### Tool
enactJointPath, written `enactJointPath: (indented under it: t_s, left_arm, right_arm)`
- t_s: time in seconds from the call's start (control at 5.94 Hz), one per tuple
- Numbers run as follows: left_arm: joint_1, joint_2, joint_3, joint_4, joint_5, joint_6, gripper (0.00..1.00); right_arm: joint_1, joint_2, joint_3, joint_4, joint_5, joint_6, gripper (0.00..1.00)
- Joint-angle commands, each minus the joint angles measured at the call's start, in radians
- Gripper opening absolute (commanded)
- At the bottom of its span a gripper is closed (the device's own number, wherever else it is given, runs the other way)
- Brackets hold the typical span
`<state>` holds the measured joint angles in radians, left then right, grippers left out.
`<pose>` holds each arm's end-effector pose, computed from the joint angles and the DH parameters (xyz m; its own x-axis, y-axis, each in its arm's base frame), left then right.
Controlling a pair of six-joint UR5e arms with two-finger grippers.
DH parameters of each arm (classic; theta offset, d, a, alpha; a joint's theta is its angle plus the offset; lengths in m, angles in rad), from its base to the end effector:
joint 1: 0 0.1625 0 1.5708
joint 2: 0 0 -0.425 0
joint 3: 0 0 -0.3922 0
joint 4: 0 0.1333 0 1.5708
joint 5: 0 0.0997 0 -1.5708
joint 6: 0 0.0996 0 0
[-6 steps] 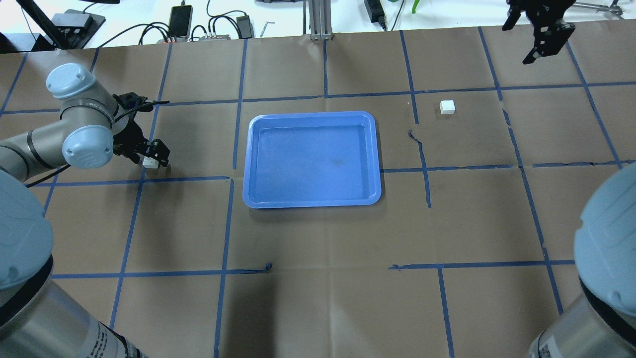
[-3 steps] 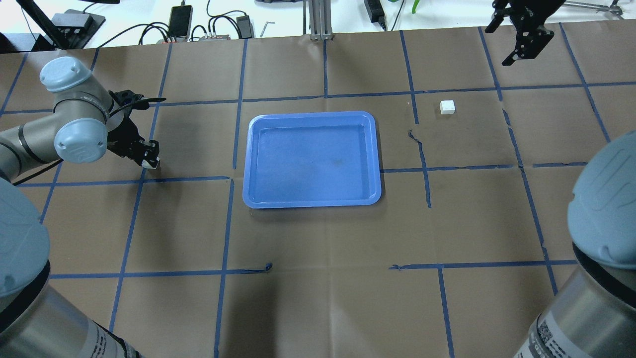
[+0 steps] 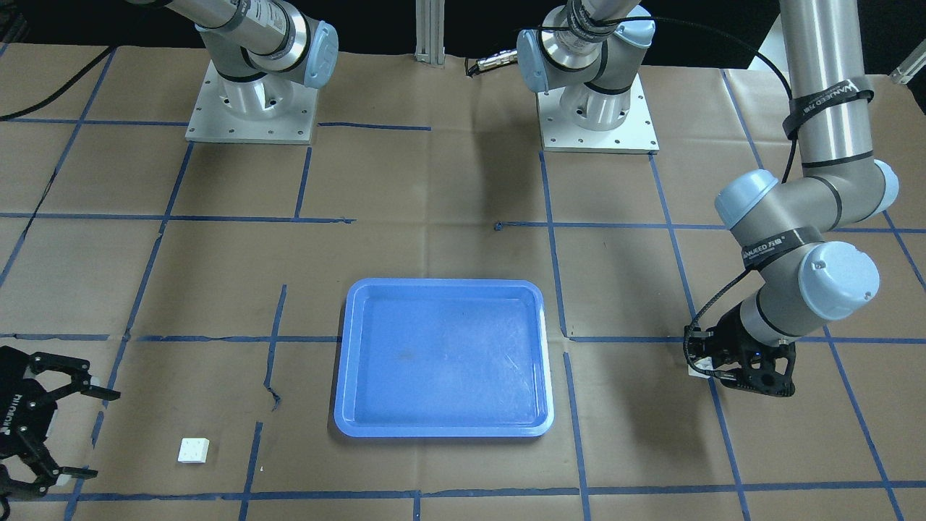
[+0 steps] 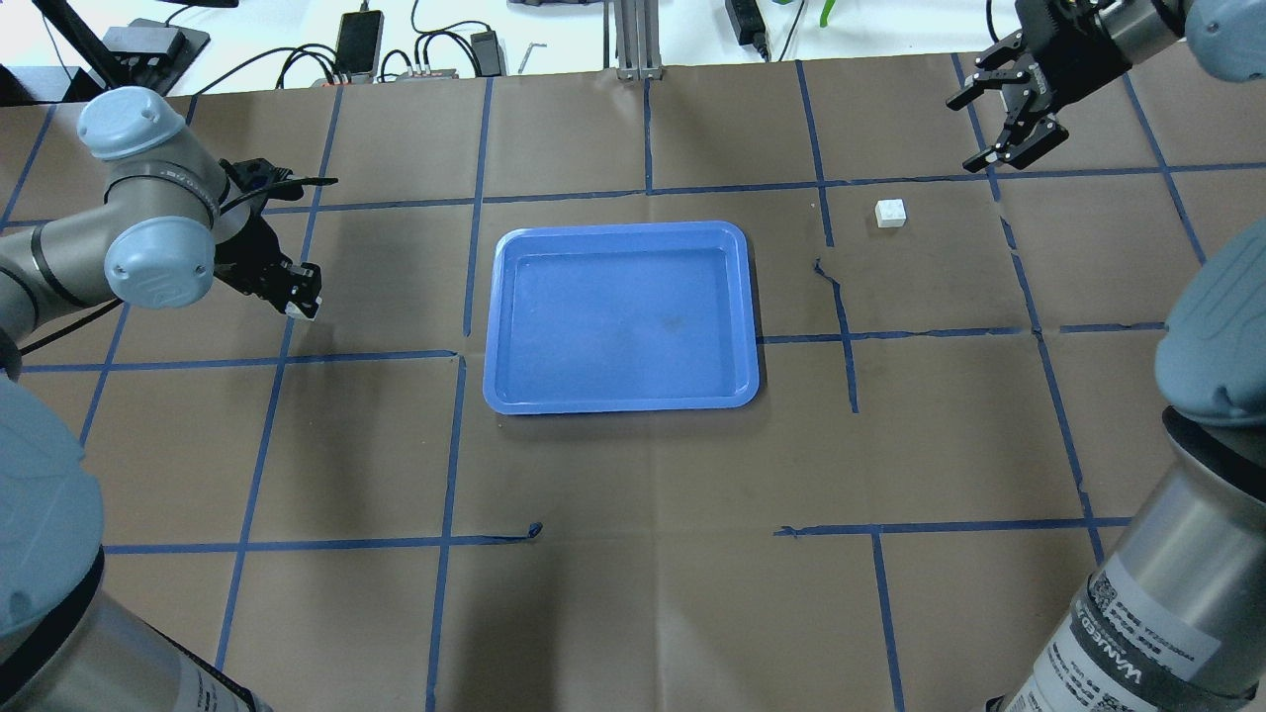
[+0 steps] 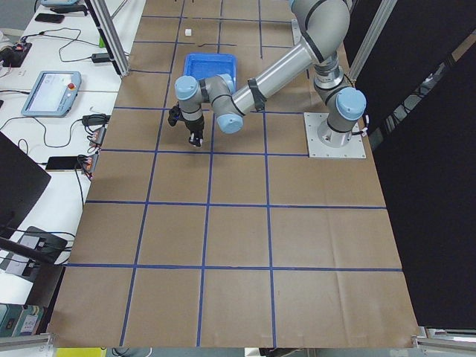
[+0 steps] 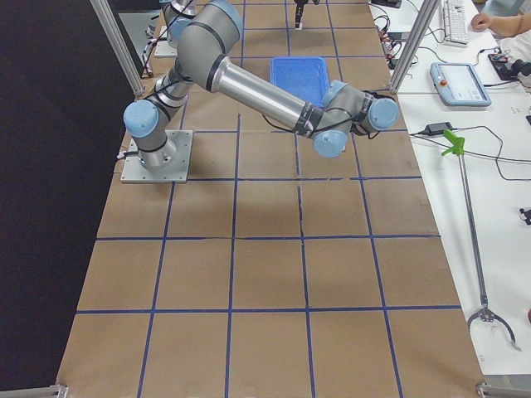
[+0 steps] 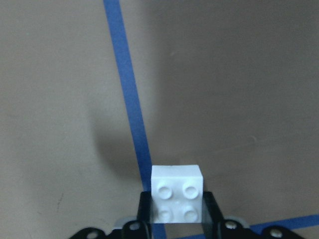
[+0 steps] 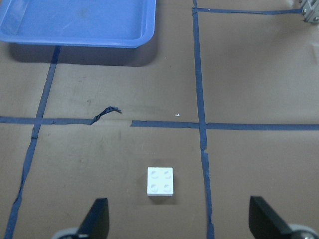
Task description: Assemble white blocks and place on blue tray
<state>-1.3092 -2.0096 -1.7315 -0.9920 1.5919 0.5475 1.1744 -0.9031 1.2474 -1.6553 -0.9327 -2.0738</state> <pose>0.0290 -0.6154 0.2243 -0.9593 0.2823 -0.0072 0.2820 0.9590 0.0287 -0.0957 -0.7276 0.2609 0.0018 -0.9986 0.0524 -0.7773 -0.0344 -0.6282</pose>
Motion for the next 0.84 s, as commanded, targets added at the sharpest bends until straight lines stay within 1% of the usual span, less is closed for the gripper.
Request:
enactJointPath:
  t_s: [0.0,0.17,0.34,0.51,0.67]
  left_arm:
    - [-0.262,0.037,0.027,-0.022,-0.001,0.031,0.08]
    - [-0.357,0.023,0.030,-0.028,-0.019,0.139,0.08]
    - [-0.454,0.014,0.032,-0.028,-0.015,0.264,0.08]
    - [-0.496,0.000,0.033,-0.014,-0.015,0.387,0.08]
    - [-0.525,-0.020,0.035,-0.004,-0.021,0.570,0.08]
  right_arm:
    - [-0.006,0.013,0.160,-0.195,0.054,-0.035,0.99]
    - [-0.006,0.035,0.196,-0.274,0.075,-0.037,0.99]
    - [-0.006,0.064,0.196,-0.306,0.074,-0.067,0.99]
    - [-0.006,0.078,0.199,-0.307,0.071,-0.087,0.99]
    - [-0.006,0.085,0.198,-0.307,0.072,-0.086,0.99]
